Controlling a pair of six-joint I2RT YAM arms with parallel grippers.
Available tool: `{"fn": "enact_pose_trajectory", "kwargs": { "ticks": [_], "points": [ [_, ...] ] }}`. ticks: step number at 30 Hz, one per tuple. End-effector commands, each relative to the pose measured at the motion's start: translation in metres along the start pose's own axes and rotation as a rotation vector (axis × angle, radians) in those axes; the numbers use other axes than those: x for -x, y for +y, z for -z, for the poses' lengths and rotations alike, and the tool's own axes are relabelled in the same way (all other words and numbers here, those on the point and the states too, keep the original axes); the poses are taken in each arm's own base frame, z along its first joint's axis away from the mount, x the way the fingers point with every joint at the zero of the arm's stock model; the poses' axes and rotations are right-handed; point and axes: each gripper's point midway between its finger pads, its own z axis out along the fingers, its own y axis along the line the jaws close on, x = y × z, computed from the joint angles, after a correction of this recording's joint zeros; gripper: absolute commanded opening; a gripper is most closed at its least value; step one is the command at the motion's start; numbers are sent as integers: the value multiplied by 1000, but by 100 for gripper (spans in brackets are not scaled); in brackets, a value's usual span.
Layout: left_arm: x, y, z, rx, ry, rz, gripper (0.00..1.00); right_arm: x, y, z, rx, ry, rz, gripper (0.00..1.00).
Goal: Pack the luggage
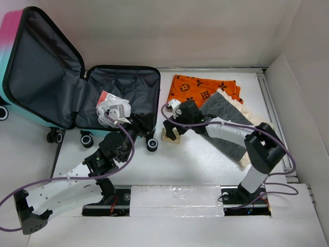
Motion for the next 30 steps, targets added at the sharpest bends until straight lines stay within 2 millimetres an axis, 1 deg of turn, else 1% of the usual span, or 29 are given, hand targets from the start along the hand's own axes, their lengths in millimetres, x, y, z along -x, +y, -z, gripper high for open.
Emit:
{"fn": "enact_pose_trajectory", "kwargs": {
  "ticks": [1, 2, 5, 7, 8, 9, 10, 12, 14, 15, 18, 19, 20, 21, 22, 23, 24, 25, 26, 27, 28, 29, 30],
  "points": [
    [10, -4, 4, -27, -30, 18, 49, 10, 15, -4, 62, 11, 112, 100],
    [8, -3, 4, -23, -24, 12, 49, 8, 18, -8, 60, 26, 128, 100],
    [8, 1, 5, -15, -29, 12, 49, 5, 11, -10, 25, 35, 136, 100],
    [10, -1, 5, -19, -35, 18, 49, -2, 9, -21, 25, 68, 131, 100],
    [10, -1, 5, -19, -35, 18, 49, 1, 9, -24, 25, 77, 130, 100],
    [10, -1, 5, -19, -35, 18, 49, -9, 9, -34, 43, 117, 134, 100],
    [13, -4, 5, -32, -37, 15, 49, -11, 8, -38, 43, 133, 132, 100],
    [11, -3, 5, -29, -31, 10, 48, -14, 6, -44, 35, 153, 129, 100],
    [12, -2, 5, -21, -35, 10, 48, -11, 4, -47, 25, 143, 122, 100],
    [15, -2, 7, -25, -43, 16, 48, -17, 4, -47, 25, 155, 120, 100],
    [11, 0, 6, -21, -35, 10, 48, -14, 4, -48, 24, 143, 113, 100],
    [11, 0, 6, -21, -35, 10, 47, -18, 5, -48, 22, 152, 92, 98],
    [11, 0, 6, -21, -35, 10, 47, -14, 0, -45, 15, 142, 86, 96],
    [11, 0, 6, -21, -35, 10, 47, -17, 1, -43, 14, 145, 70, 90],
    [11, 0, 6, -21, -35, 10, 47, -20, -4, -40, 5, 140, 53, 84],
    [8, 1, 5, -17, -29, 4, 47, -10, -1, -32, 4, 107, 43, 76],
    [13, -2, 5, -21, -36, 11, 47, -4, -5, -27, -7, 77, 11, 68],
    [13, -2, 5, -22, -36, 11, 47, -9, -7, -22, -5, 80, -7, 62],
    [13, -2, 5, -22, -36, 11, 47, -5, -11, -15, -14, 64, -23, 60],
    [12, -3, 5, -29, -32, 11, 47, 11, -10, -2, -22, 12, -23, 60],
    [14, -5, 5, -34, -40, 18, 47, 21, -12, 7, -29, -19, -37, 60],
    [14, -5, 5, -34, -40, 18, 47, 24, -10, 14, -29, -34, -43, 58],
    [18, -7, 5, -38, -46, 24, 47, 42, -8, 31, -21, -91, -48, 58]
  ]
}}
